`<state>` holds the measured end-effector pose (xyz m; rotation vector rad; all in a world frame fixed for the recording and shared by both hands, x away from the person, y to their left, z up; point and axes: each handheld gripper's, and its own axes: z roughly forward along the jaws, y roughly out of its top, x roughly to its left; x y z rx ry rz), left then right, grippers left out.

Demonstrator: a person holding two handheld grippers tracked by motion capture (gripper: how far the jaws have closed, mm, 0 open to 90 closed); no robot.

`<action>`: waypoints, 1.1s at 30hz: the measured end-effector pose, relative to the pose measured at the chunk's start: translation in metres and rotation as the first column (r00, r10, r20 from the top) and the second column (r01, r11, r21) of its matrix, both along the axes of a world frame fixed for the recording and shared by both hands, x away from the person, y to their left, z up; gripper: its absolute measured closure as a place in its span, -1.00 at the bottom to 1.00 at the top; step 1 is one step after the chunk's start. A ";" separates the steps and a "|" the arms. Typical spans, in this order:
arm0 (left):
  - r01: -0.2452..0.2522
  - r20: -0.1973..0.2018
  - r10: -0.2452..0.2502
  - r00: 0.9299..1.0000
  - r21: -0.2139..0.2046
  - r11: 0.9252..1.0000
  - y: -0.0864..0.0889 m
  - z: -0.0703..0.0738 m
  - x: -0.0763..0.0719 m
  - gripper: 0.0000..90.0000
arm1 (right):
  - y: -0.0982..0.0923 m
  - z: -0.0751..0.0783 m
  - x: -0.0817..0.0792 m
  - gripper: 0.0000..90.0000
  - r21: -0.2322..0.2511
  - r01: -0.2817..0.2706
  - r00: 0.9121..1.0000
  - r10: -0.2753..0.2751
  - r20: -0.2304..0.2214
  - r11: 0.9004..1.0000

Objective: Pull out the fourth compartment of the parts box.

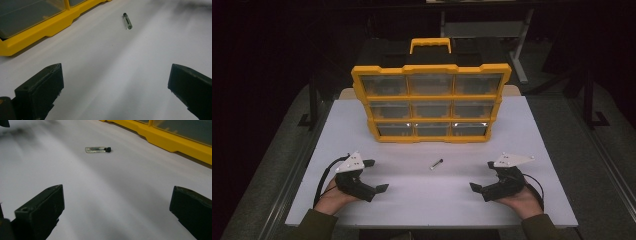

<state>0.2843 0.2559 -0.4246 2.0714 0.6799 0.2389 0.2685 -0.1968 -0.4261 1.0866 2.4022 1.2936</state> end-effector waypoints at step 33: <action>0.048 0.000 -0.048 0.999 -0.018 0.999 -0.013 0.001 0.009 -0.99 | 0.001 0.002 -0.004 -1.00 0.027 -0.018 0.999 0.017 0.033 0.999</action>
